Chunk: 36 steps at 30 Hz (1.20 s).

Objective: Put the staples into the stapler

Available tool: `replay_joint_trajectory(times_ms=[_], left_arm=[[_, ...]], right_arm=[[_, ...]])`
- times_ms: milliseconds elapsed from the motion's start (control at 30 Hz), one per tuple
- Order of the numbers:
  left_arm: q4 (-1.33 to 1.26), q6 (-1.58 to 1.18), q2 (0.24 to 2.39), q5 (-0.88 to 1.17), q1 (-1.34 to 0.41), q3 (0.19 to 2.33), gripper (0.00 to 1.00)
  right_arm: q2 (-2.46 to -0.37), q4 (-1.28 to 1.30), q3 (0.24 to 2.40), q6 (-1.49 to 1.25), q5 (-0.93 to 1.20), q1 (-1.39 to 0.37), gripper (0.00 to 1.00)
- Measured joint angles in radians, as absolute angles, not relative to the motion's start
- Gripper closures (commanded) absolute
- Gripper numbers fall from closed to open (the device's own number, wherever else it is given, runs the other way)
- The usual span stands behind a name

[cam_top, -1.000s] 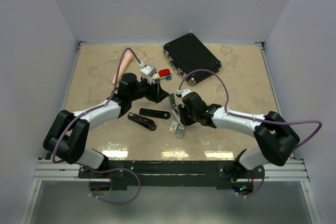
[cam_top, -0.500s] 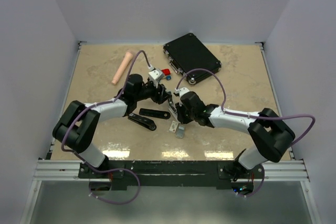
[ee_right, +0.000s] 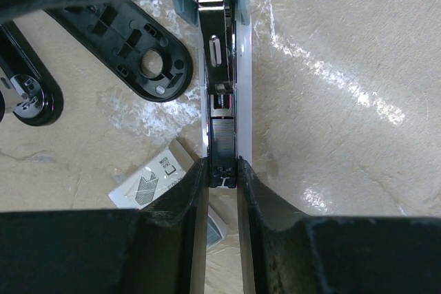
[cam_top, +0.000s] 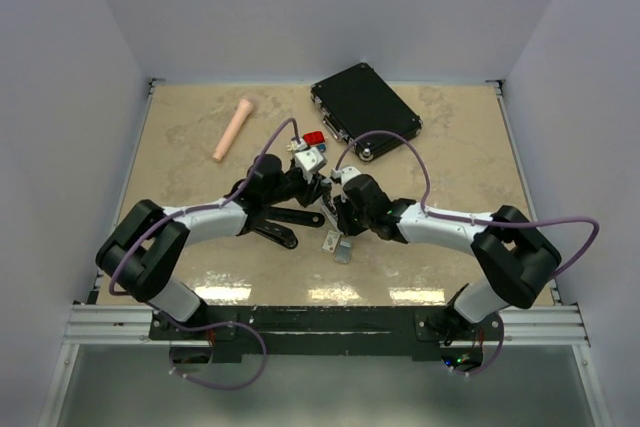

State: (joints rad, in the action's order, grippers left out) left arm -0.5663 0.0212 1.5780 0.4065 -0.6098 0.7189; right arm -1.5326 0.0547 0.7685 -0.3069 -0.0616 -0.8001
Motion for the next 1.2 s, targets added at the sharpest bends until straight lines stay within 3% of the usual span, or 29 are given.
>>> replay_joint_trajectory(times_ms=[433,733,867,1133,1200], left_arm=[[-0.610,0.038,1.475,0.268,-0.738,0.585,0.73],[-0.611,-0.039,1.474,0.205,-0.754,0.579,0.47],[-0.596,-0.083,1.434,0.161,-0.754,0.556,0.40],[-0.535,-0.151,1.252,0.202,-0.819,0.519,0.38],[-0.536,-0.167,1.220,0.195,-0.804,0.516,0.38]], right_arm=[[-1.557,0.046,0.768,-0.307,-0.035,-0.811,1.00],[-1.562,0.047,0.770,-0.301,-0.033,-0.811,0.98],[-1.562,0.051,0.771,-0.297,-0.035,-0.811,0.96],[-1.572,0.030,0.797,-0.297,-0.060,-0.802,0.84],[-1.572,0.036,0.801,-0.295,-0.062,-0.802,0.73]])
